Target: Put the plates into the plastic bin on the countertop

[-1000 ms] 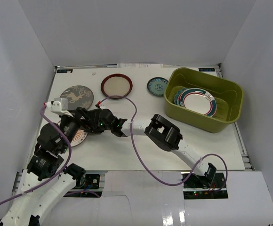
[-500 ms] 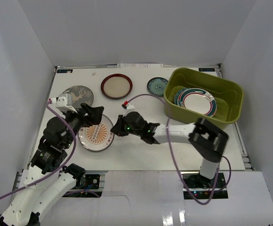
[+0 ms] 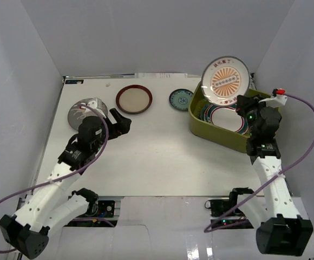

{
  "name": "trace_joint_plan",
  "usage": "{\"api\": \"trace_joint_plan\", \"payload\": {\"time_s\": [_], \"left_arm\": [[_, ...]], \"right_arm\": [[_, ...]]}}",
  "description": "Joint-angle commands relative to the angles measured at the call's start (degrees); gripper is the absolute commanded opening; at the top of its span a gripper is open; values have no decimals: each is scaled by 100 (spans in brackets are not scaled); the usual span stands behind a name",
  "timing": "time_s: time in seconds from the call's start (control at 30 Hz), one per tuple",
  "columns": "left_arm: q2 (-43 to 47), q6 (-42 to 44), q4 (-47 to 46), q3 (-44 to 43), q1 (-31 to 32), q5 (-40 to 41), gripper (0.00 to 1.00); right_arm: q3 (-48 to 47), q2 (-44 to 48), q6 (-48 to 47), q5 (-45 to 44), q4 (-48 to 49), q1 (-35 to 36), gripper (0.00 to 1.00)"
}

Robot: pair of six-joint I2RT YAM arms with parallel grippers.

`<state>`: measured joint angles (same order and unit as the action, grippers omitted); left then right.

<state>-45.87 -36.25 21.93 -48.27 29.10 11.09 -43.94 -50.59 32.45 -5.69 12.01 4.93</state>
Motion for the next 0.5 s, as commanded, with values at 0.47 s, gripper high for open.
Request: {"api": "trace_joint_plan", "payload": {"time_s": [0.47], "left_arm": [[-1689,-1815,-541,705,-1573,323,97]], "right_arm": [[799,-1376,25,1809,-111,-2040,41]]}}
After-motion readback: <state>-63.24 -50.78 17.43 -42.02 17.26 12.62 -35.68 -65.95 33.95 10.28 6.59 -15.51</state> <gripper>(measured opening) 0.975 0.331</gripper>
